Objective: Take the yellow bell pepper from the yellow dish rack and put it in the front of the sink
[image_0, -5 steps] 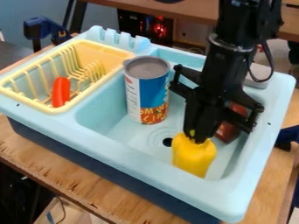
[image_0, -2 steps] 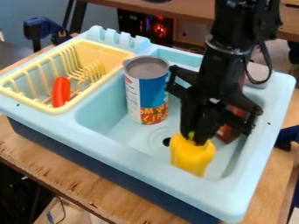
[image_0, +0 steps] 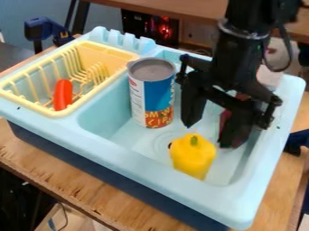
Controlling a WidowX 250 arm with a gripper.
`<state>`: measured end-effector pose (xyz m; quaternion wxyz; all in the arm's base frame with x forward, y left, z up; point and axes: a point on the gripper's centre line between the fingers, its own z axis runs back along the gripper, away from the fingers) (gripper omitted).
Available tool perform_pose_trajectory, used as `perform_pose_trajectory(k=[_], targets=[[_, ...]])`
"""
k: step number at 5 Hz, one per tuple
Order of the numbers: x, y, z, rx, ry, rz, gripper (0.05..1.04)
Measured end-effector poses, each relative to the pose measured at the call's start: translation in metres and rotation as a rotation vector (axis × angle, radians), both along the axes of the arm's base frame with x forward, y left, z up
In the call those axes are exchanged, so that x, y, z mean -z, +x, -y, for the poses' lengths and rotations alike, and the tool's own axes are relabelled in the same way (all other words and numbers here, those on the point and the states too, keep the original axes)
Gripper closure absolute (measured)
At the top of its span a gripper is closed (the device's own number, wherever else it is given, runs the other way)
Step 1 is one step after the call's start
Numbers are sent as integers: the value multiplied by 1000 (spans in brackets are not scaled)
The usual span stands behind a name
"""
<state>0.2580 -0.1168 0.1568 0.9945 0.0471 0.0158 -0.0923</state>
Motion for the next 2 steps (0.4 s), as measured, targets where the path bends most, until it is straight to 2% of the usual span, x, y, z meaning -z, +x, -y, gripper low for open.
perform_pose_trajectory(k=[1,2], targets=[[-16,-4,-1,-21,-11,15,75],[-44,-8,-9,-38,12,35,80]])
